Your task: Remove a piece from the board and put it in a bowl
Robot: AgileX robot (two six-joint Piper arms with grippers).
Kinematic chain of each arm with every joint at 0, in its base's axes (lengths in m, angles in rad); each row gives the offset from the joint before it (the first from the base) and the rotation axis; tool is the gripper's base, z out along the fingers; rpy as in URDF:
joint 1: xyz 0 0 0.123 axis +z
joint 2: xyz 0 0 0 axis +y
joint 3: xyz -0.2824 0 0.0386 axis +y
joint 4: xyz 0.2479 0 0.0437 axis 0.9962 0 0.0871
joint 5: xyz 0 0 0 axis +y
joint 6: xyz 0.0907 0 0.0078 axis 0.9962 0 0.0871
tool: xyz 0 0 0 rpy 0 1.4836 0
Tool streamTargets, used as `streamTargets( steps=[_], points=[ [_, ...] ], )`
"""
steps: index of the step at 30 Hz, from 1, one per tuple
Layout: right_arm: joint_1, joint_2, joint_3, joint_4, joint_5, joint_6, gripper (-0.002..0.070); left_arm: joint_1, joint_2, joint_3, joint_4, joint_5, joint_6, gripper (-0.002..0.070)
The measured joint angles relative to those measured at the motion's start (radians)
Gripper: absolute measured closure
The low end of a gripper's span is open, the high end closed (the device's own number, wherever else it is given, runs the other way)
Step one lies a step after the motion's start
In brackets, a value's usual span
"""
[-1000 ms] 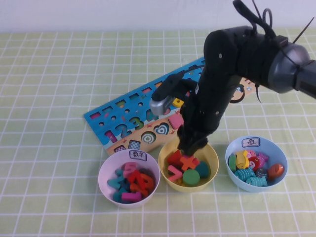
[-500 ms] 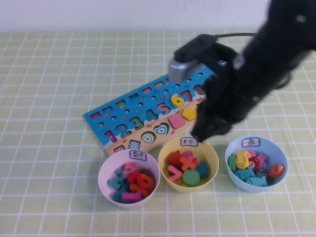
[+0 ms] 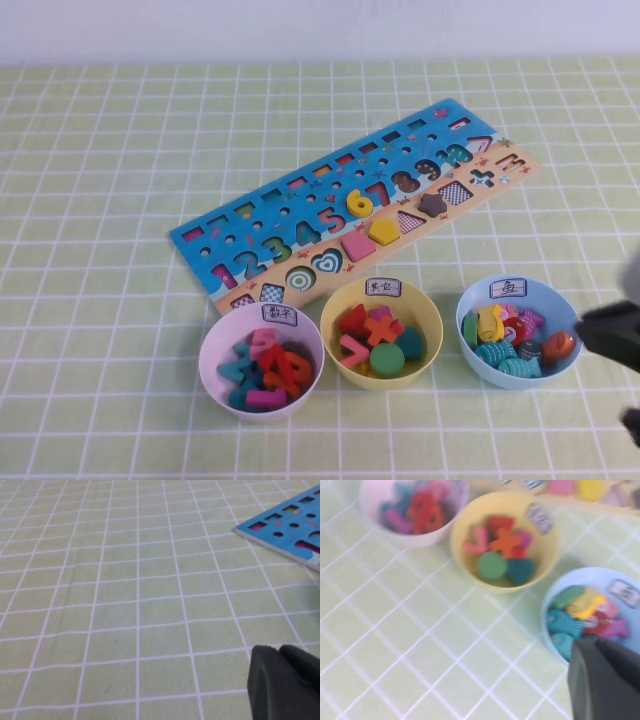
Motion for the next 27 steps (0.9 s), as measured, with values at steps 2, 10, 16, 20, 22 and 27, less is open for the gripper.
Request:
streamTargets(
  steps=[2, 10, 16, 20, 22, 27],
  points=[
    [0.000, -0.082, 0.080, -0.033, -0.057, 0.041, 0.0692, 0.000, 0.000, 0.000, 0.000, 0.000, 0.000, 0.0680],
    [-0.054, -0.444, 0.471, -0.131, -0.493, 0.187, 0.0694, 0.000, 0.000, 0.000, 0.000, 0.000, 0.000, 0.0680],
    [-0.346, -0.642, 0.778, -0.148, -0.799, 0.204, 0.0694, 0.000, 0.000, 0.000, 0.000, 0.000, 0.000, 0.0680],
    [-0.514, -0.773, 0.877, -0.160, -0.846, 0.204, 0.0694, 0.000, 0.000, 0.000, 0.000, 0.000, 0.000, 0.0680],
    [-0.583, -0.851, 0.904, -0.166, -0.849, 0.204, 0.0694, 0.000, 0.000, 0.000, 0.000, 0.000, 0.000, 0.0680],
    [-0.652, -0.928, 0.919, -0.168, -0.859, 0.212, 0.0694, 0.000, 0.000, 0.000, 0.000, 0.000, 0.000, 0.0680]
  ],
)
